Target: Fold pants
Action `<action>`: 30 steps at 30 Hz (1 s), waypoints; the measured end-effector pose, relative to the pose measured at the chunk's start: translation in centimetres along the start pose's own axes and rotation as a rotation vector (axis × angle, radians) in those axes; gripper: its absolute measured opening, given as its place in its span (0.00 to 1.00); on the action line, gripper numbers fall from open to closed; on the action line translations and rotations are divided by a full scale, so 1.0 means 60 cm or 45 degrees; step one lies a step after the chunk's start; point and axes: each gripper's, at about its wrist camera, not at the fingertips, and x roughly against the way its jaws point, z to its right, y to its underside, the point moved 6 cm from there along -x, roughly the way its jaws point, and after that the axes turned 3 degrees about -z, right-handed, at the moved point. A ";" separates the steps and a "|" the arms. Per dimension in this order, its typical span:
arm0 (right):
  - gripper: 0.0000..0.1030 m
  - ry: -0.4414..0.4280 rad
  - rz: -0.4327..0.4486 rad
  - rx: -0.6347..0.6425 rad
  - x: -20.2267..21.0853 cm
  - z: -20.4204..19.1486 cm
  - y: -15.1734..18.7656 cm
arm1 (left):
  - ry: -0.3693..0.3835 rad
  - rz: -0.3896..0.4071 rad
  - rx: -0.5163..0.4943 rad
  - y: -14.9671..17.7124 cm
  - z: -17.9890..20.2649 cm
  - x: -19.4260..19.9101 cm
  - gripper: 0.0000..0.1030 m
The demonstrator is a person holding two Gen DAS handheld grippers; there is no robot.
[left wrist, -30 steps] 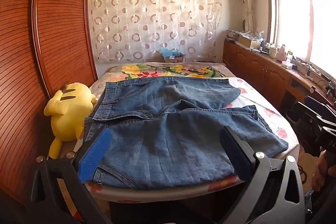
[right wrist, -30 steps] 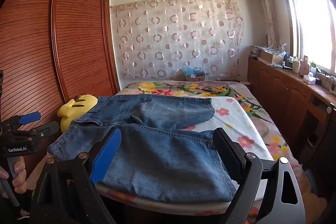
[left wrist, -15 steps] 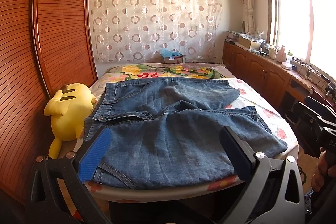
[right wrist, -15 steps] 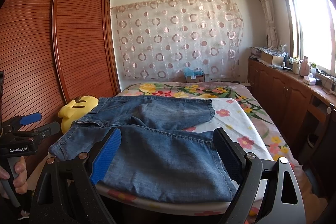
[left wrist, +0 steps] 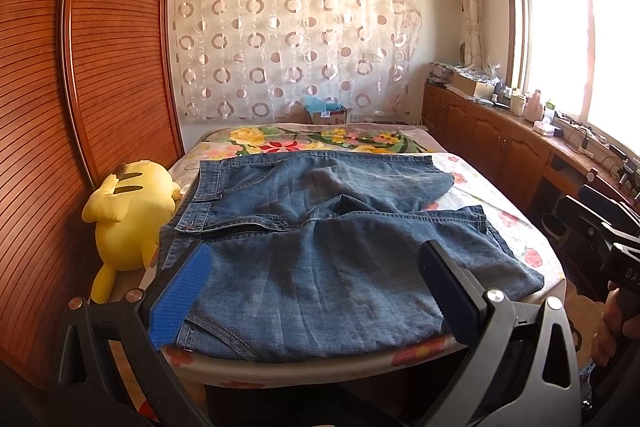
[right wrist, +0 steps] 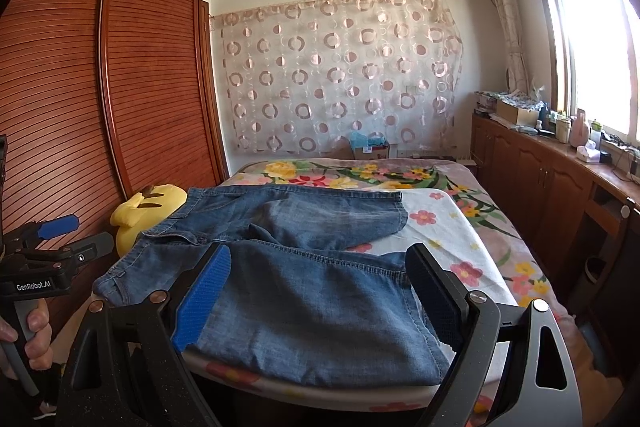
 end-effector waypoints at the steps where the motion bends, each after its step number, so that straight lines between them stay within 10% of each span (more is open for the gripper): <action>1: 0.87 0.002 -0.001 0.001 0.000 -0.001 0.000 | -0.001 0.000 0.000 0.000 0.000 0.000 1.00; 30: 0.87 0.000 0.016 0.006 0.001 -0.002 -0.002 | 0.000 0.002 0.004 0.000 -0.001 0.001 1.00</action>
